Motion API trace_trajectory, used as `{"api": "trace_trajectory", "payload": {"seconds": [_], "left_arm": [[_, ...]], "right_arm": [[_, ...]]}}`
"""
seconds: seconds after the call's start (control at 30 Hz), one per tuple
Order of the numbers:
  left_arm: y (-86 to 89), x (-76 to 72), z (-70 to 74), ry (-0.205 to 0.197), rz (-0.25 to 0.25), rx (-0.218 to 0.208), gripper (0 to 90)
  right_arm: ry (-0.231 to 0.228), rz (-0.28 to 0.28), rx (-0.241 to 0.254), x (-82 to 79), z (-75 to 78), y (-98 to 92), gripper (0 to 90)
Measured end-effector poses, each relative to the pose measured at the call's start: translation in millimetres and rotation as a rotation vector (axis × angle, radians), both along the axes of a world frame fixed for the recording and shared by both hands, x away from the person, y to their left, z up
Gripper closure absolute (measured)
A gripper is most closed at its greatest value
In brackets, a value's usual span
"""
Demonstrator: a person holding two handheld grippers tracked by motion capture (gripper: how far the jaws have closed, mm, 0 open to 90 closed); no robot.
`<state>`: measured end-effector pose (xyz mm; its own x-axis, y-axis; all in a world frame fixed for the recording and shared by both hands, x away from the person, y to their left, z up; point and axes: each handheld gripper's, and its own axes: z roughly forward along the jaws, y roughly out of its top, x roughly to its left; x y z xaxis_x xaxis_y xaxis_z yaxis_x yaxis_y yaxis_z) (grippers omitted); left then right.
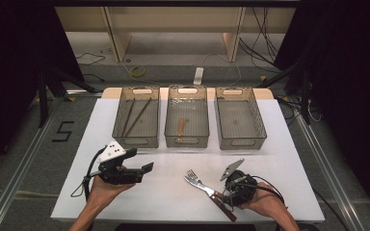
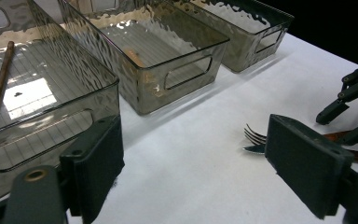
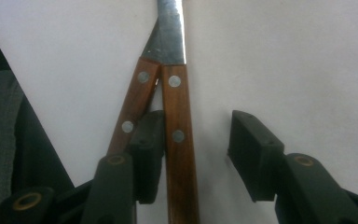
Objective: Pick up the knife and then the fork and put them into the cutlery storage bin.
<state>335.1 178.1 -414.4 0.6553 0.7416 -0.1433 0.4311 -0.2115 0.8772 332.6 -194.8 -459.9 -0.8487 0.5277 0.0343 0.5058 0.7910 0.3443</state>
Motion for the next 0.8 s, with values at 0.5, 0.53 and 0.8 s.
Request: {"api": "trace_trajectory", "payload": {"seconds": [0.5,0.53,0.8], "left_arm": [[-0.3,-0.4,-0.1,-0.006,0.003,0.004,18.7],[-0.3,-0.5,-0.1,-0.006,0.003,0.005,18.7],[-0.3,-0.5,-0.3,-0.004,0.006,0.004,18.8]], "right_arm": [[-0.013,0.001,-0.029,-1.7,0.3,7.0,68.9],[-0.014,0.020,-0.040,-0.9,0.5,6.3,69.8],[-0.017,0.038,-0.054,-0.4,0.8,7.7,73.3]]}}
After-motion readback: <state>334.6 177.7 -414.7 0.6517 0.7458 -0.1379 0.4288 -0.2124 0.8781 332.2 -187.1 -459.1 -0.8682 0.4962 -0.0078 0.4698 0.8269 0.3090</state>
